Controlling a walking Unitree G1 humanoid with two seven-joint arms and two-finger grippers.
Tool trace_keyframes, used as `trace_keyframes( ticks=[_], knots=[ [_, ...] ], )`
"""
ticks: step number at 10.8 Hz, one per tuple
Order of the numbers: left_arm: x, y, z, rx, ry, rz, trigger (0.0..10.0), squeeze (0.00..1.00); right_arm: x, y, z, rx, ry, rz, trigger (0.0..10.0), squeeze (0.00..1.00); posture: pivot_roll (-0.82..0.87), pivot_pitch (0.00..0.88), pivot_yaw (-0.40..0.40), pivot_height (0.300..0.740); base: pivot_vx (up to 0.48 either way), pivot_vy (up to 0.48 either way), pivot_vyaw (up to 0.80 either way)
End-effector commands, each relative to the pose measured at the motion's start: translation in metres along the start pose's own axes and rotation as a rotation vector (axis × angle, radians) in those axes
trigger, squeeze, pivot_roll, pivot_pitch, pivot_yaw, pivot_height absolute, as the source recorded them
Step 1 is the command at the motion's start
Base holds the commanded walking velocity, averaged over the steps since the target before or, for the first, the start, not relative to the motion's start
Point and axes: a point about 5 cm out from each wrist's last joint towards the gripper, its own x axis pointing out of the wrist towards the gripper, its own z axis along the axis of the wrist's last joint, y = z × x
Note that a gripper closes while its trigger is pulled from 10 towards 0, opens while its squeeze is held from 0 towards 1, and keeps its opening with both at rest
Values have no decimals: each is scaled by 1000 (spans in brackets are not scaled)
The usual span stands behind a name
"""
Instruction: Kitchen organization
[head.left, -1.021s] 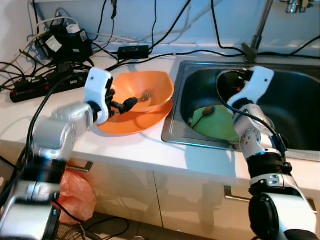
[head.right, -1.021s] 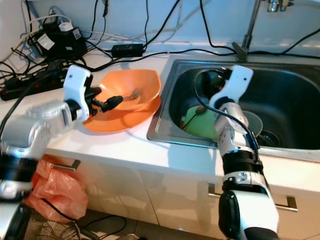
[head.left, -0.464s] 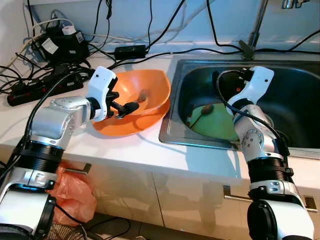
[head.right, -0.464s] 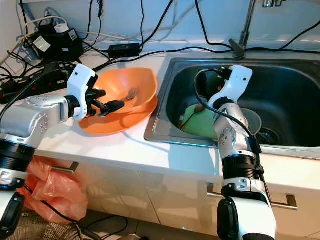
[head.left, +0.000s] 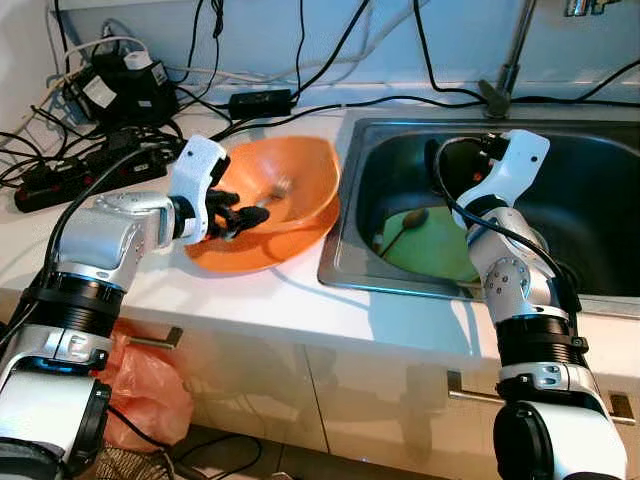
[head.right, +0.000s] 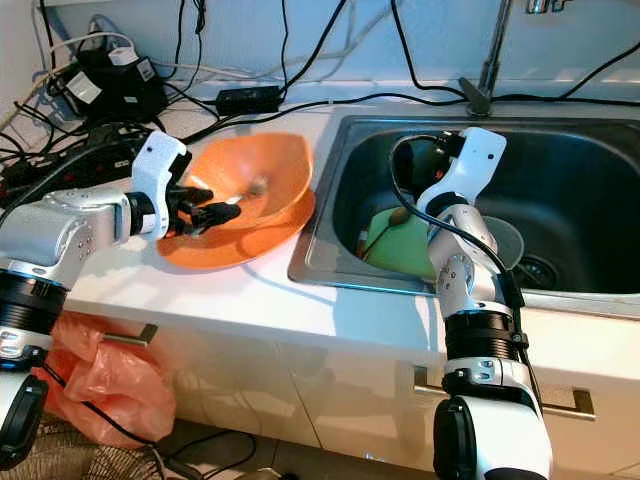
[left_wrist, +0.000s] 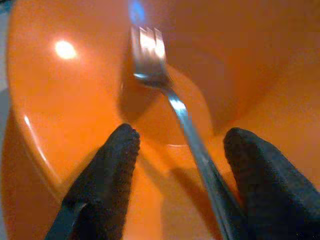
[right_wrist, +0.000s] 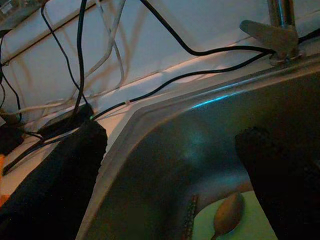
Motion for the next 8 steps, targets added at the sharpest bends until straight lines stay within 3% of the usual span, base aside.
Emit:
trace_keyframes(
  ticks=[1,6,8],
  knots=[
    [-4,6,1,-4,13,18,0,0,1,6,5,12,-12,13,10000,753,92,37,143,740,0,0,0],
    [-4,11,0,-23,16,27,0,0,1,7,6,16,-9,25,10000,675,92,32,143,740,0,0,0],
    [-3,11,2,-26,-1,38,0,0,-3,18,10,-45,4,196,10000,365,95,31,141,740,0,0,0]
  ],
)
